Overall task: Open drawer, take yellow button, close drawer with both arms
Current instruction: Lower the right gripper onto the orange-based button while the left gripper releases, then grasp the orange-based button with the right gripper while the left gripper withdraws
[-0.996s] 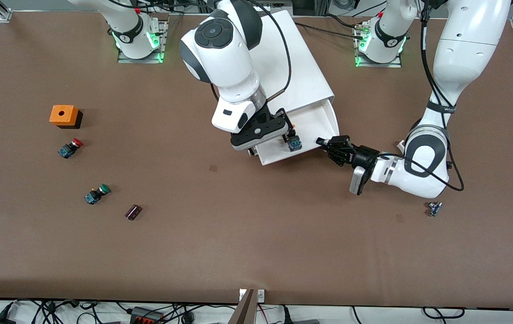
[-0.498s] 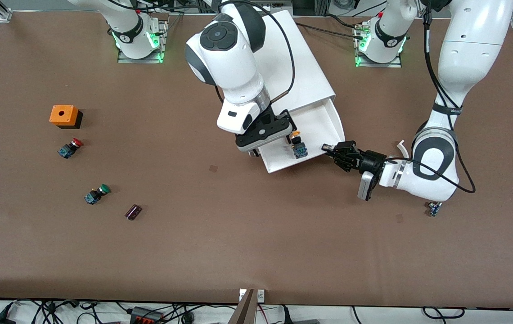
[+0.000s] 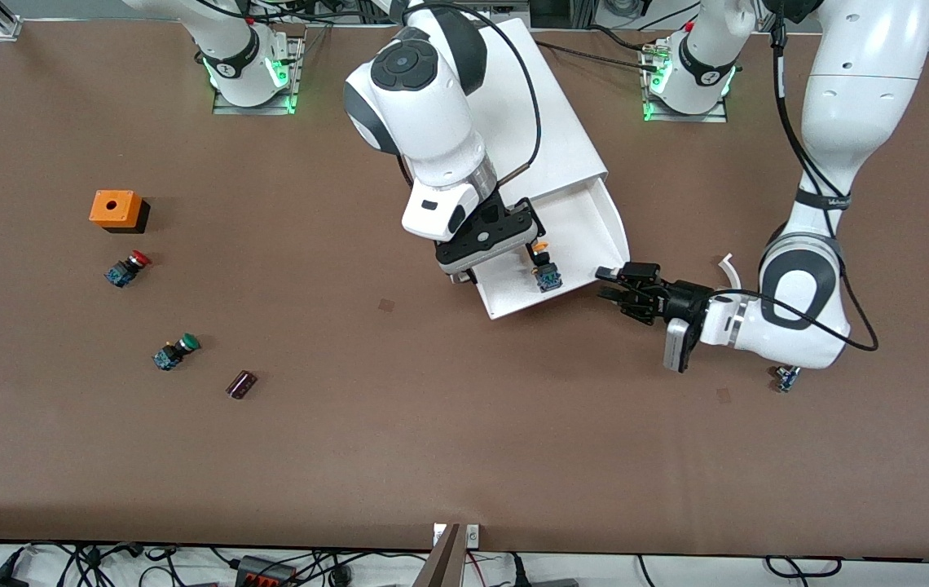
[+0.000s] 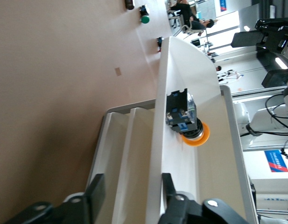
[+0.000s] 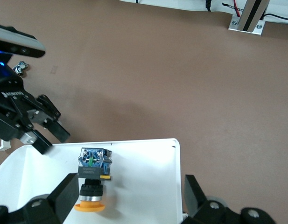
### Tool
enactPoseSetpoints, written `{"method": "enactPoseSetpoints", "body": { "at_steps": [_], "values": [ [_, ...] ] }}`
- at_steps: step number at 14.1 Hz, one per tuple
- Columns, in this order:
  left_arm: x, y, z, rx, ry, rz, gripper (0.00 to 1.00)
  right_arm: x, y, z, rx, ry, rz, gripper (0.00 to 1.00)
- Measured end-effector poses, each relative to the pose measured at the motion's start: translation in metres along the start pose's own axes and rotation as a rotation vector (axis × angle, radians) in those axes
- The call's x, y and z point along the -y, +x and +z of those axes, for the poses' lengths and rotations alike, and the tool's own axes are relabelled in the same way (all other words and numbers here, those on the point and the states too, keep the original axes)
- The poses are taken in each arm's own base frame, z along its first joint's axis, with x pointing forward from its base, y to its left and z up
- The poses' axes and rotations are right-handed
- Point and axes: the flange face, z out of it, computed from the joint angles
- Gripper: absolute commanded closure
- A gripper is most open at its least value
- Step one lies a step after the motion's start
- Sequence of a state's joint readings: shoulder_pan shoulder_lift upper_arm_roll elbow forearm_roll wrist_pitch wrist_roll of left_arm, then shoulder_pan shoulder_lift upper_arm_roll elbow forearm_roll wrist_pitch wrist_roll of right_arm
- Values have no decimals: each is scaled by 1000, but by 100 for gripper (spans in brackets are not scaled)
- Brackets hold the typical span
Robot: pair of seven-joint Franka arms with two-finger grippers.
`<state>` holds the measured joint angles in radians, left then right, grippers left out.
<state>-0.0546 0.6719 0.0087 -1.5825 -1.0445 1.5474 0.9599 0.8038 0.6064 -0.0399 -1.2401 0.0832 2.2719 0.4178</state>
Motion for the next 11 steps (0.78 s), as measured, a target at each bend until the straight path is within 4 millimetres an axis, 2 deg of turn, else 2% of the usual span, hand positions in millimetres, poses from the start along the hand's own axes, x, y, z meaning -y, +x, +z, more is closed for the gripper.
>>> {"method": "enactPoseSetpoints", "body": {
  "at_steps": [2, 5, 8, 11],
  "values": [
    [-13, 5, -22, 32, 65, -55, 0, 7, -4, 5, 3, 3, -9, 0],
    [-53, 18, -50, 119, 176, -130, 0, 20, -12, 15, 0, 13, -27, 0],
    [-84, 28, -79, 197, 349, -180, 0, 33, -19, 29, -20, 29, -41, 0],
    [-108, 28, -103, 268, 553, -230, 0, 44, -28, 47, -34, 43, -36, 0]
  ]
}}
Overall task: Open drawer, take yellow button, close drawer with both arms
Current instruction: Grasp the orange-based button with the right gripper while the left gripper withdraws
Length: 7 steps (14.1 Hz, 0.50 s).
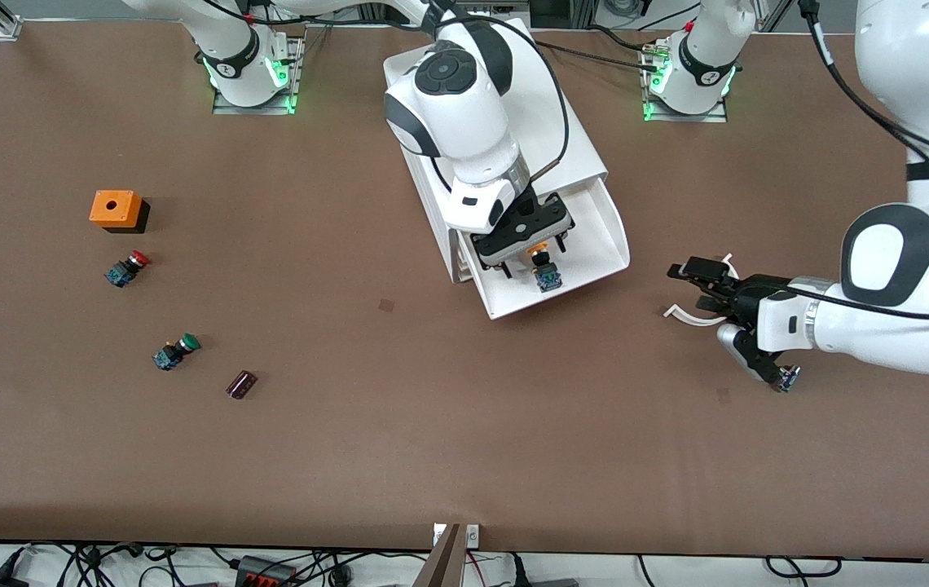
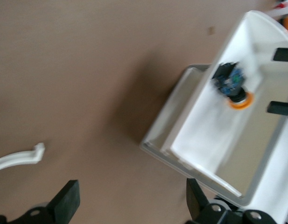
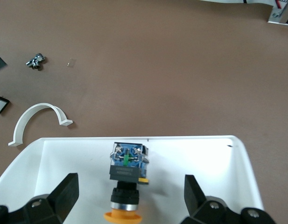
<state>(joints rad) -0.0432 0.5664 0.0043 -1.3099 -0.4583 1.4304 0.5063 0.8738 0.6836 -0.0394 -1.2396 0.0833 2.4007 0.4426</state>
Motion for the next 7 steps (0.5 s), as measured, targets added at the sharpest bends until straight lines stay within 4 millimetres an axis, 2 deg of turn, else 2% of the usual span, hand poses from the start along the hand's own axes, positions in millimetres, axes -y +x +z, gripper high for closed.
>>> {"method": "enactPoseSetpoints", "body": {
  "at_steps": [4, 7],
  "values": [
    [-10, -16, -23, 96, 268, -55, 0, -2, -2, 12, -12, 2, 3, 11],
    [-25, -15, -38, 155, 473, -44, 0, -4, -5, 24, -15, 2, 4, 16]
  ]
}}
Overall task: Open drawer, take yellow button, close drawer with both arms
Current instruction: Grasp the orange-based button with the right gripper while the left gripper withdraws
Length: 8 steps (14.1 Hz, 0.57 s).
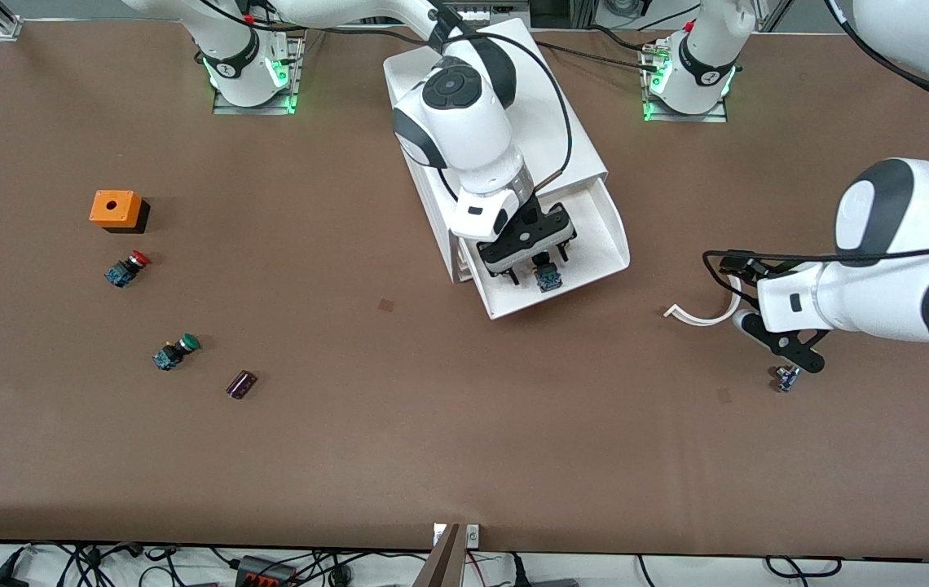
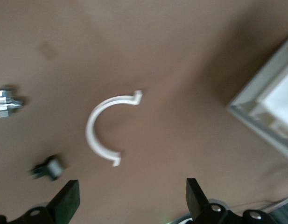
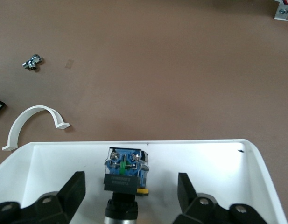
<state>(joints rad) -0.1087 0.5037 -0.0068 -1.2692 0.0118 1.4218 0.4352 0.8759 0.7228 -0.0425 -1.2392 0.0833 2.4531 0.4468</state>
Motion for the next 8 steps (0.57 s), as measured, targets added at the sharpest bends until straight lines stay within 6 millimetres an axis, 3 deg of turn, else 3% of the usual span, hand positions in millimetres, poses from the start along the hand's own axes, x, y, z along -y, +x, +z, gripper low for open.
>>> {"method": "enactPoseSetpoints", "body": {
  "at_steps": [3, 5, 8],
  "values": [
    [-11, 0, -35, -50, 84, -2, 0, -1, -2, 5, -1, 0, 0, 25],
    [-6, -6, -58, -95, 106, -36, 0, 0, -1, 4, -3, 1, 0, 31],
    [9, -8, -63, -137, 112, -153, 0, 1, 2, 1, -11, 5, 1, 34]
  ]
}}
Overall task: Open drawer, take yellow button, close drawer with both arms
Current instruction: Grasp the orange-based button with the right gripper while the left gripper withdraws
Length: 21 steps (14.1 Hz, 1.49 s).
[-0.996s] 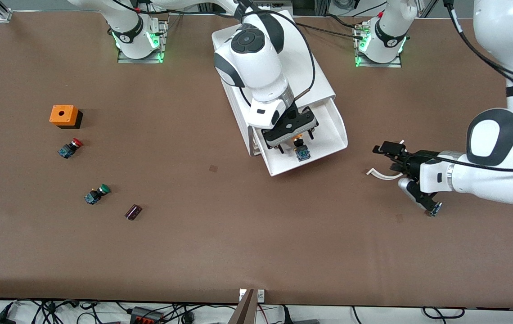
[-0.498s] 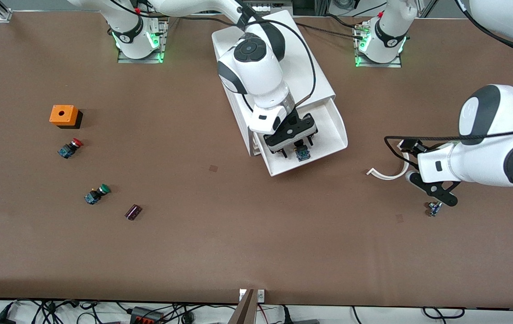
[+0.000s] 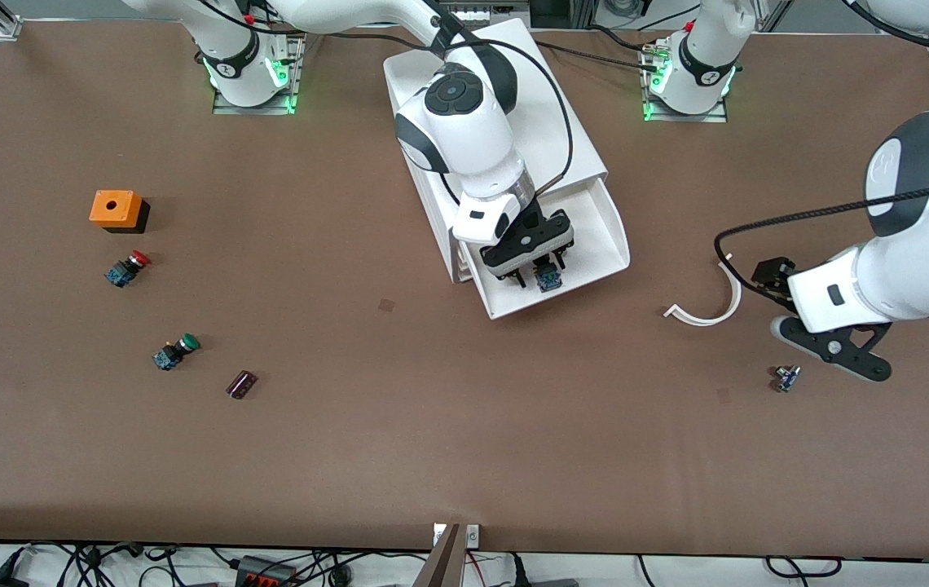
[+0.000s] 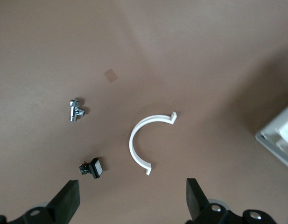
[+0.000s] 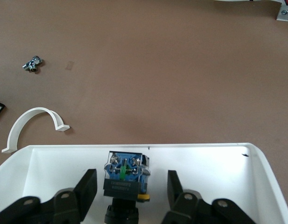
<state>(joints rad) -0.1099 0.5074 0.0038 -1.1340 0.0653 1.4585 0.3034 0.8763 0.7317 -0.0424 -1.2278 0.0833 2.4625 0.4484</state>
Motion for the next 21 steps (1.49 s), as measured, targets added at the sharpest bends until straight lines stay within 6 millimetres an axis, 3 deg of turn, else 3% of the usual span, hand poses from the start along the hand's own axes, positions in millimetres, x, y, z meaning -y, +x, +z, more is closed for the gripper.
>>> {"method": "enactPoseSetpoints", "body": {
  "at_steps": [4, 10, 13, 18, 21],
  "values": [
    [1, 5, 6, -3, 0, -128, 0, 2, -2, 2, 2, 1, 4, 34],
    [2, 5, 8, -7, -31, -161, 0, 5, -7, 13, 8, 0, -2, 34],
    [3, 5, 8, -8, -33, -164, 0, 6, -6, 18, 2, -1, -5, 69],
    [3, 5, 8, -8, -33, -165, 0, 7, -3, 16, -6, 2, -5, 83],
    [1, 6, 8, -11, -48, -168, 0, 8, -2, 15, -7, 3, -6, 98]
  ]
}}
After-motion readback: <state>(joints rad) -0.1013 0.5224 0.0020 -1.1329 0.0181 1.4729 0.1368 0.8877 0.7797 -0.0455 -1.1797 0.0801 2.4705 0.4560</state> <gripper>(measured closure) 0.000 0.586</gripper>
